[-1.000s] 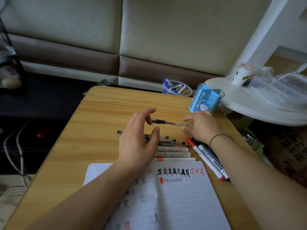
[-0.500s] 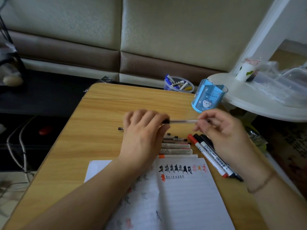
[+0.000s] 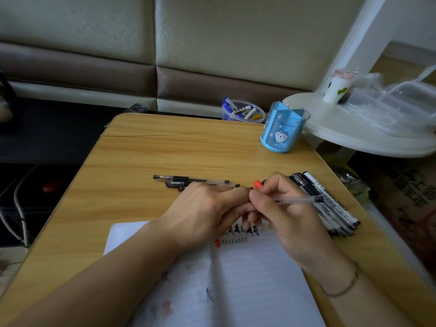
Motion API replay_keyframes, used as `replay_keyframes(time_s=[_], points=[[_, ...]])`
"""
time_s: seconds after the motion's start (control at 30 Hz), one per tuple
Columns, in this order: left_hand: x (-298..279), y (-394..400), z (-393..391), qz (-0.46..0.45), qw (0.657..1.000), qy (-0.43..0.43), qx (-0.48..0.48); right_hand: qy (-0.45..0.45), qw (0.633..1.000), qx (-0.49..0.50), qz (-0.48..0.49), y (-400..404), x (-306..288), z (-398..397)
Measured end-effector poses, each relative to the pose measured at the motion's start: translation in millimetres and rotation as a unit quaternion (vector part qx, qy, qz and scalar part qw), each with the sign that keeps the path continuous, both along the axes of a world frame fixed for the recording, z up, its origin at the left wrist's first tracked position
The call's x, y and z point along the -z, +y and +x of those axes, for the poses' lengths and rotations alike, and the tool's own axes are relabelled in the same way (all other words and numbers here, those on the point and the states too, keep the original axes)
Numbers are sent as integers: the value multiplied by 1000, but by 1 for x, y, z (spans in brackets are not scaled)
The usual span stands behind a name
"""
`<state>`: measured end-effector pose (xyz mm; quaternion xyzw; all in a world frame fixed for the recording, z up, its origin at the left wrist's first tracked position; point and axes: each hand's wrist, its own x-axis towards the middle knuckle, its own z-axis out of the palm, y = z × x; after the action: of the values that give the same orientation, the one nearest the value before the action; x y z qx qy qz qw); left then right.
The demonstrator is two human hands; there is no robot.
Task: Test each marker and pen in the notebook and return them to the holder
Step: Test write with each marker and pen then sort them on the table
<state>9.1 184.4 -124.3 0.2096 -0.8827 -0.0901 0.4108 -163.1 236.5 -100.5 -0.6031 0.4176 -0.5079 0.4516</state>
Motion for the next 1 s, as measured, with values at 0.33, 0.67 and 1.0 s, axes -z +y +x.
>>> replay_keyframes(time_s=[0.33, 0.67, 1.0], points=[[10, -4, 10, 106, 993, 48, -16, -41, 998, -4, 56, 10, 3, -20], [17, -12, 4, 121, 989, 71, -43, 140, 978, 155, -22, 10, 37, -20], [20, -14, 3, 98, 993, 61, -28, 197, 967, 157, -49, 8, 40, -18]])
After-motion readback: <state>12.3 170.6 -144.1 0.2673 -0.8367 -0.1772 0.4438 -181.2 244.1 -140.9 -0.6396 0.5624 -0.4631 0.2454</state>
